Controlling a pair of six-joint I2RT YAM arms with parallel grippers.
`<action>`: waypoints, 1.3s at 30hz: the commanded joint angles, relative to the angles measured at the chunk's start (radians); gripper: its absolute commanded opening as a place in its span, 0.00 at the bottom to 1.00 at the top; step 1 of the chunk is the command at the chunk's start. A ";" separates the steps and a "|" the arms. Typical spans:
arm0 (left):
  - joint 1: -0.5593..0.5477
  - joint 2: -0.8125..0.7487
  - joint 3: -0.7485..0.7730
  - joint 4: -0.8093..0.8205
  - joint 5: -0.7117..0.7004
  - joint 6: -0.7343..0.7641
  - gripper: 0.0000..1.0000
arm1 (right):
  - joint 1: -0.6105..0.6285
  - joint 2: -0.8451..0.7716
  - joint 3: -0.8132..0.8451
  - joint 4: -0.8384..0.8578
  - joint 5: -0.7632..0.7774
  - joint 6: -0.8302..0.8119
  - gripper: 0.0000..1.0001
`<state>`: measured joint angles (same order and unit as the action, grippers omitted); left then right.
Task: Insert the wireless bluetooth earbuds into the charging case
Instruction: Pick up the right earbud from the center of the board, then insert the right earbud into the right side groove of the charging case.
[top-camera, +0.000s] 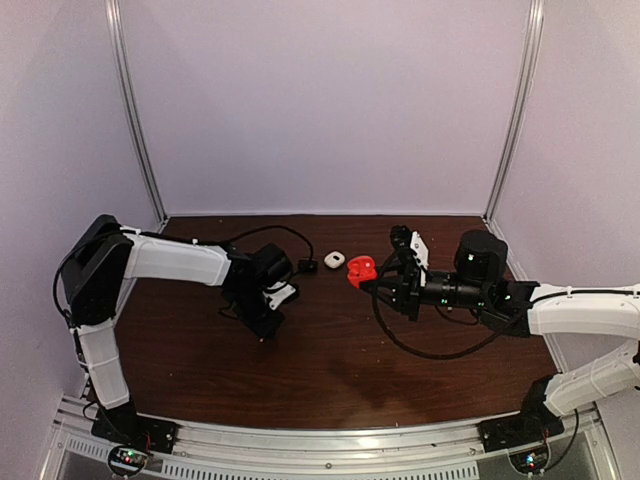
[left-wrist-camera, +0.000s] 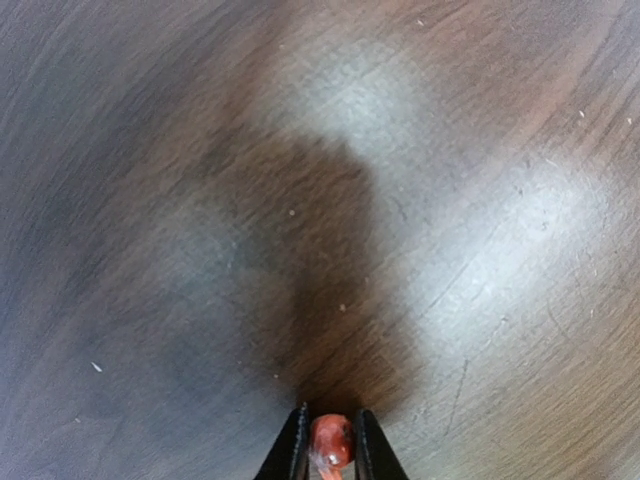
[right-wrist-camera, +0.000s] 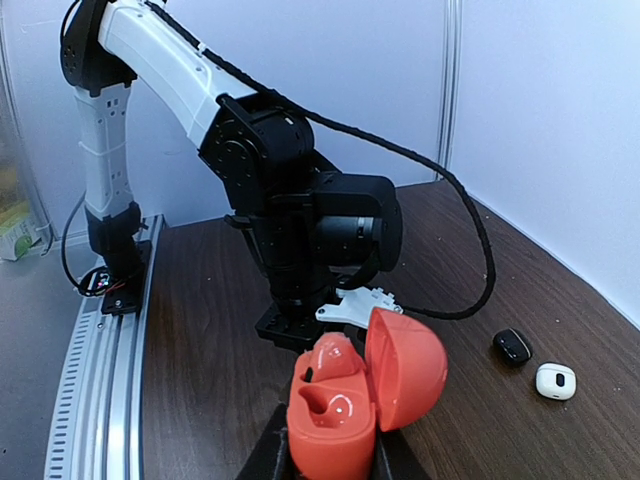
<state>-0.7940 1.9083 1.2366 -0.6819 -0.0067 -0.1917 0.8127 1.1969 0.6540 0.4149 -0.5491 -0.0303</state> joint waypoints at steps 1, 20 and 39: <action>-0.004 -0.052 0.011 0.047 -0.033 -0.011 0.14 | -0.004 -0.003 0.028 0.018 0.027 -0.006 0.00; -0.026 -0.608 -0.133 0.644 -0.059 0.037 0.12 | 0.008 0.100 0.030 0.345 0.165 0.017 0.00; -0.165 -0.595 -0.202 1.162 0.140 0.076 0.12 | 0.201 0.224 0.138 0.429 0.657 -0.093 0.00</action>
<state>-0.9390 1.2873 1.0466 0.3271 0.0639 -0.1307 0.9962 1.4082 0.7513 0.8192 -0.0139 -0.1131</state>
